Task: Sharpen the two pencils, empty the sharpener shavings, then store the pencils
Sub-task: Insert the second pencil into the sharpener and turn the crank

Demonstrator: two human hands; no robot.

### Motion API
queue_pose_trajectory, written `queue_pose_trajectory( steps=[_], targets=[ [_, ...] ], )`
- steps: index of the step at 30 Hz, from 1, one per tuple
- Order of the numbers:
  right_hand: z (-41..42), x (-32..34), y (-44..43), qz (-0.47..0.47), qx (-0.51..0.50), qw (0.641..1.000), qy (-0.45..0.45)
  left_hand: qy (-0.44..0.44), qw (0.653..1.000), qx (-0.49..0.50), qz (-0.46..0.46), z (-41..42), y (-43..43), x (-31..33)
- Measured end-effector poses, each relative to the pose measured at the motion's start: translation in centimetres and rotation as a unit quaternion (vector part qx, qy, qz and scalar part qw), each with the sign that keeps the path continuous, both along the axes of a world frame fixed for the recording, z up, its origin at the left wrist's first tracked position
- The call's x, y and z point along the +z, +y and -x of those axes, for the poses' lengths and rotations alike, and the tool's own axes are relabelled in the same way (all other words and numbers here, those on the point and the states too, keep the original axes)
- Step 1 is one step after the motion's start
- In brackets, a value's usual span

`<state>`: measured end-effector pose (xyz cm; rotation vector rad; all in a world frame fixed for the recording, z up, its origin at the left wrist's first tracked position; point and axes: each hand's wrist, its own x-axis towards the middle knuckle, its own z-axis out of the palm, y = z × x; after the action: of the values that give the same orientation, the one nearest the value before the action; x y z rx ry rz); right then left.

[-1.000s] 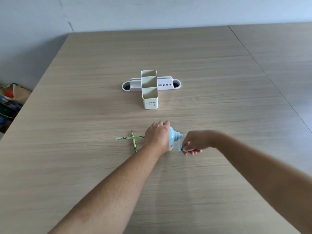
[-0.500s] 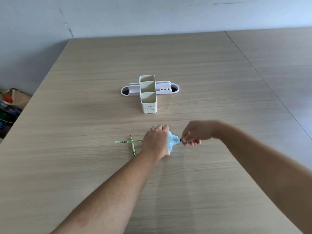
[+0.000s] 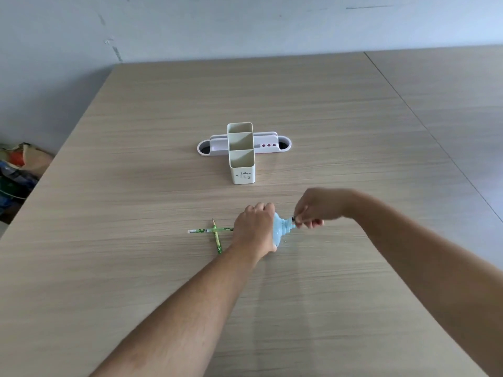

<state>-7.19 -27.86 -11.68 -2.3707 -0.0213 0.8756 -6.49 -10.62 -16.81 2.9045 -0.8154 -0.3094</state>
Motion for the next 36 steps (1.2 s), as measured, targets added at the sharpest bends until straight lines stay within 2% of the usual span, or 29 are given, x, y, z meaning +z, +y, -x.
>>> queue_pose_trajectory(
  steps=[3, 6, 8, 11, 14, 16, 18, 21, 23, 26, 32, 36],
  targets=[
    [-2.2, -2.1, 0.5, 0.054, -0.061, 0.993, -0.08, 0.002, 1.0, -0.001, -0.006, 0.0, 0.0, 0.1],
    [-0.2, -5.7, 2.2, 0.146, -0.063, 0.986, -0.049, 0.01, 1.0, 0.009, -0.001, -0.1, -0.1, 0.1],
    [1.7, -6.0, 2.5, 0.124, -0.012, 0.992, 0.03, 0.014, 1.0, 0.013, -0.002, 0.0, -0.1, 0.1],
    [2.4, -2.4, 0.8, -0.007, 0.041, 0.992, 0.118, 0.006, 1.0, 0.006, 0.001, 0.0, 0.0, -0.1],
    [0.2, -0.4, -0.7, -0.097, -0.059, 0.992, 0.053, -0.004, 1.0, -0.001, -0.004, 0.1, -0.1, 0.0],
    [-1.5, -1.7, -0.2, -0.068, -0.107, 0.992, -0.016, -0.002, 1.0, -0.004, -0.011, 0.1, -0.1, 0.1],
    [-1.9, -4.2, 0.7, 0.006, -0.125, 0.991, -0.039, -0.001, 1.0, -0.005, -0.01, 0.1, -0.1, 0.1],
    [-0.2, -6.9, 1.7, 0.076, -0.082, 0.993, 0.026, 0.01, 1.0, 0.0, -0.011, -0.1, -0.1, 0.0],
    [1.1, -7.2, 2.1, 0.069, -0.03, 0.993, 0.089, 0.016, 1.0, 0.001, -0.016, -0.1, -0.2, 0.0],
    [2.3, -6.4, 1.8, 0.043, 0.005, 0.992, 0.117, 0.017, 1.0, 0.001, -0.014, -0.1, -0.1, 0.0],
    [3.1, -4.8, 1.5, 0.011, -0.058, 0.992, 0.107, 0.015, 0.999, -0.032, -0.022, 0.0, 0.2, 0.3],
    [2.5, -2.3, 0.8, 0.014, -0.077, 0.986, 0.146, -0.043, 0.996, -0.075, -0.037, -0.1, 1.7, 1.3]
  ],
)
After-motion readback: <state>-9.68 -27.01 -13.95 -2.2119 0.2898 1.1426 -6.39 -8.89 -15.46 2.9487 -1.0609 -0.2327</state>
